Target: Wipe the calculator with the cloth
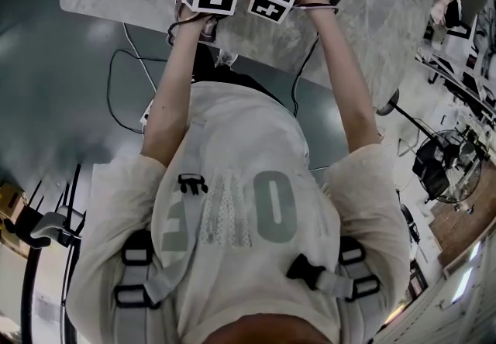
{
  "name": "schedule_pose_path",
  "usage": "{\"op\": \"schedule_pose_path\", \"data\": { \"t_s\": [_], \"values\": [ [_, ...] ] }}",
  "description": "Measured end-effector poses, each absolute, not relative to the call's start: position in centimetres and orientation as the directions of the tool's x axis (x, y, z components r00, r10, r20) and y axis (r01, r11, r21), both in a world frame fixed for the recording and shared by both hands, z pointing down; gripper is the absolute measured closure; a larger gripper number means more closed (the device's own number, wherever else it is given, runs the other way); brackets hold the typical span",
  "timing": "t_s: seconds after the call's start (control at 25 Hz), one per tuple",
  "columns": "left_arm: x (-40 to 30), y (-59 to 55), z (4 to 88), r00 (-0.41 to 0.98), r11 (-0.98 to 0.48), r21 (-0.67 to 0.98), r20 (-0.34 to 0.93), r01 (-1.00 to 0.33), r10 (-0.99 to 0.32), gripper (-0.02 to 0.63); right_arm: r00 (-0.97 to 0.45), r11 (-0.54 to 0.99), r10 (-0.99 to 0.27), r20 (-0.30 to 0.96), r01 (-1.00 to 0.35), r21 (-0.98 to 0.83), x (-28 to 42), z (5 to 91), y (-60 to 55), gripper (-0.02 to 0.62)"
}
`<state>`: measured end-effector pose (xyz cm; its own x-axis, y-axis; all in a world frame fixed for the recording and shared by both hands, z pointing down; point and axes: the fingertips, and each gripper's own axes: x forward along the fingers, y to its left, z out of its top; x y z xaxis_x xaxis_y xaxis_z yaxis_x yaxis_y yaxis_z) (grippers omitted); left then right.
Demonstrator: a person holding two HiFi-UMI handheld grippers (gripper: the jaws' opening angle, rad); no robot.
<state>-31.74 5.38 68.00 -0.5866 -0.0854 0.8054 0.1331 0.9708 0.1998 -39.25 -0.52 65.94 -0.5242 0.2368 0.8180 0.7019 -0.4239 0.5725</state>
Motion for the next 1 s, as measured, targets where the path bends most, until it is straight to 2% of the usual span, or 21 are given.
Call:
{"op": "schedule_pose_path", "data": {
  "t_s": [0.12, 0.32, 0.72, 1.0],
  "values": [
    [-31.4, 6.0, 67.8, -0.595, 0.968, 0.207, 0.8, 0.142, -0.084, 0.133, -0.514, -0.439, 0.236, 0.825, 0.7, 0.562, -38.2, 66.3, -0.7, 0.54],
    [-31.1, 8.4, 65.7, -0.65, 0.923, 0.288, 0.758, 0.254, -0.058, 0.133, -0.487, -0.45, 0.239, 0.84, 0.711, 0.54, -36.6, 66.5, -1.3, 0.54],
    [-30.4, 10.1, 61.6, -0.696, 0.947, 0.22, 0.718, 0.234, 0.006, 0.133, -0.412, -0.48, 0.239, 0.879, 0.737, 0.476, -30.4, 67.3, -2.9, 0.54],
    [-29.3, 10.0, 59.7, -0.721, 0.946, 0.21, 0.692, 0.249, 0.036, 0.133, -0.405, -0.454, 0.238, 0.883, 0.757, 0.469, -28.7, 67.4, -4.0, 0.54]
  ]
}}
